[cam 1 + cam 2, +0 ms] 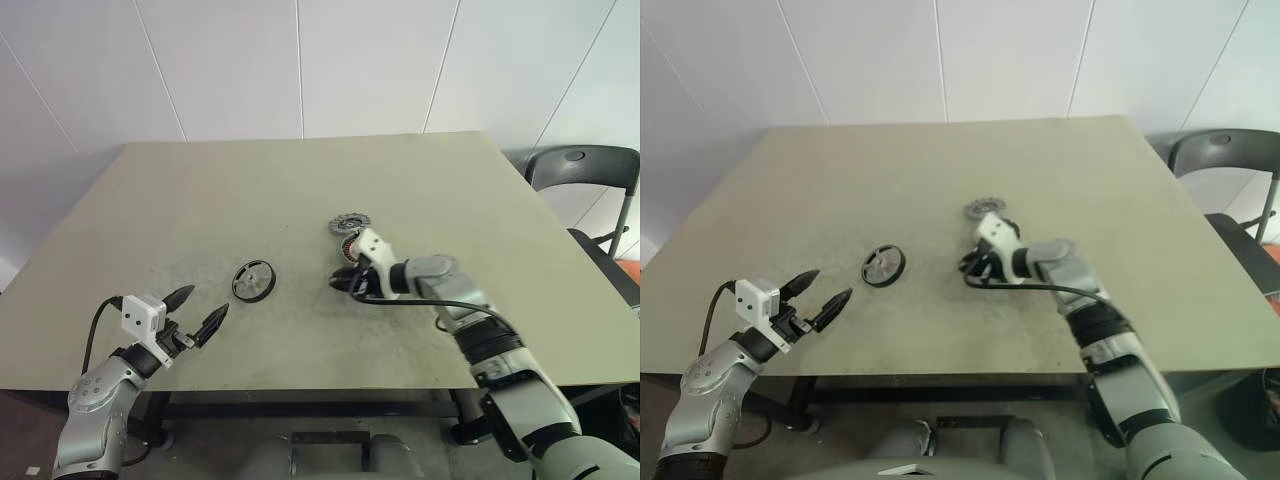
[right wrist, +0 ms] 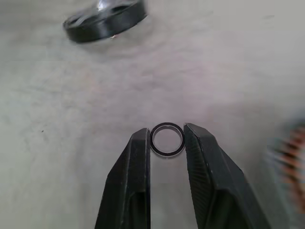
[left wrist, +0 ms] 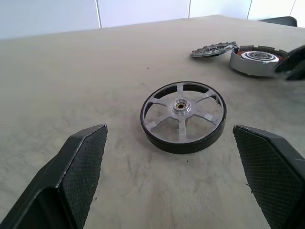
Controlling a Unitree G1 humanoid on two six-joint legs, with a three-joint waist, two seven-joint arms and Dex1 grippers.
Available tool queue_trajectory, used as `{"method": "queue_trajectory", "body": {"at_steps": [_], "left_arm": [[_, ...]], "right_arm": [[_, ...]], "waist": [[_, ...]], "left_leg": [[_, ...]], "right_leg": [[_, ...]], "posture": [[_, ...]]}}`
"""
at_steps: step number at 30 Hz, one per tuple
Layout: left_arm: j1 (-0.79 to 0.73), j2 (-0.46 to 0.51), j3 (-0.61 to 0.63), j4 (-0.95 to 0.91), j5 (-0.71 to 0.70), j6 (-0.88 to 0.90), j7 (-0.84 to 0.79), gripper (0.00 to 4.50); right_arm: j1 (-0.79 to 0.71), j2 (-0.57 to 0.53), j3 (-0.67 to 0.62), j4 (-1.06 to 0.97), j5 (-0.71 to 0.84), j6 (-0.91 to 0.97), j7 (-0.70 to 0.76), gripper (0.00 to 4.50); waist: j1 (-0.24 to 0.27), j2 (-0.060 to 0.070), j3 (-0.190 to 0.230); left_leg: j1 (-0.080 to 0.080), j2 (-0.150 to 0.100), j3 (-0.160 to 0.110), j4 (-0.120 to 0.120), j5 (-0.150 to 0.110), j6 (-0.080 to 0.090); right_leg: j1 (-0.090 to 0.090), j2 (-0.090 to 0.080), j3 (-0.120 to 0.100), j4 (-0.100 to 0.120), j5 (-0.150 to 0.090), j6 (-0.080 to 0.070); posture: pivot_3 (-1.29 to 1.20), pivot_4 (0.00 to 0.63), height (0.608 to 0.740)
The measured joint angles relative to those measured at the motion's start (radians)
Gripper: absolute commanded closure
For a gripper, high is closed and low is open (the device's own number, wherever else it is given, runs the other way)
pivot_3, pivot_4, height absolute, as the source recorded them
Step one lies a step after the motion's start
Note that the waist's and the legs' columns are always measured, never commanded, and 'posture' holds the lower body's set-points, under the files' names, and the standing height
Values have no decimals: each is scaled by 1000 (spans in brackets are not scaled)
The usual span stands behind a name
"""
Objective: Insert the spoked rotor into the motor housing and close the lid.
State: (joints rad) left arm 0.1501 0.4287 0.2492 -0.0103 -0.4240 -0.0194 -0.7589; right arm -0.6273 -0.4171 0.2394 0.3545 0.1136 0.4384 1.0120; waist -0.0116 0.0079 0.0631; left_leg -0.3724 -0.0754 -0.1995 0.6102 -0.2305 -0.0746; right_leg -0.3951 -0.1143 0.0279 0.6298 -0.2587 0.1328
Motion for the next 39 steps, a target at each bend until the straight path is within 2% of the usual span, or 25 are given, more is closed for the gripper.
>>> {"method": "queue_trajectory", "body": {"at_steps": [5, 10, 19, 30, 31, 35, 39], "left_arm": [[-5, 0, -2, 0, 0, -3, 0, 0], [-7, 1, -3, 0, 0, -3, -2, 0], [-19, 3, -3, 0, 0, -3, -5, 0], [-28, 5, -4, -17, 0, 28, 5, 0], [-28, 5, -4, -24, 0, 35, 8, 0], [-29, 5, -6, -43, 0, 55, 20, 0], [-40, 6, -10, -56, 0, 67, 25, 0]], "right_arm": [[46, -126, -67, -12, 28, 9, 36, 3830], [89, -204, -102, 56, 24, -34, 44, 3830], [99, -220, -115, 144, 21, -82, 32, 3830], [95, -224, -129, 164, 28, -80, 61, 158], [95, -227, -129, 161, 28, -78, 65, 38], [86, -242, -130, 153, 28, -68, 84, 38], [8, -254, -109, 151, -7, -73, 95, 38]], "waist": [[-2, 0, 0], [-1, 0, 0], [0, -1, 0], [0, -1, 0], [1, -1, 0], [0, -1, 0], [-5, 0, 0]], "left_leg": [[0, 1, 2, 0, 0, 0], [0, 1, 5, 1, 0, 0], [0, 1, 6, 1, 0, 0], [0, 1, 6, 2, 0, 0], [0, 1, 6, 2, 0, 0], [0, 1, 6, 2, 0, 0], [0, 1, 7, 2, 0, 0]], "right_leg": [[0, 0, 0, 0, 0, 0], [0, -2, 0, -1, -1, 0], [1, -2, 0, -1, 0, 0], [2, -2, 0, -1, 0, 0], [2, -2, 0, -1, 0, 0], [1, -2, 0, -1, 0, 0], [1, -2, 0, -1, 0, 0]], "posture": [[0, 0, 740], [0, 0, 740], [0, 0, 740], [0, 0, 740], [0, 0, 740], [0, 0, 740], [0, 0, 740]]}}
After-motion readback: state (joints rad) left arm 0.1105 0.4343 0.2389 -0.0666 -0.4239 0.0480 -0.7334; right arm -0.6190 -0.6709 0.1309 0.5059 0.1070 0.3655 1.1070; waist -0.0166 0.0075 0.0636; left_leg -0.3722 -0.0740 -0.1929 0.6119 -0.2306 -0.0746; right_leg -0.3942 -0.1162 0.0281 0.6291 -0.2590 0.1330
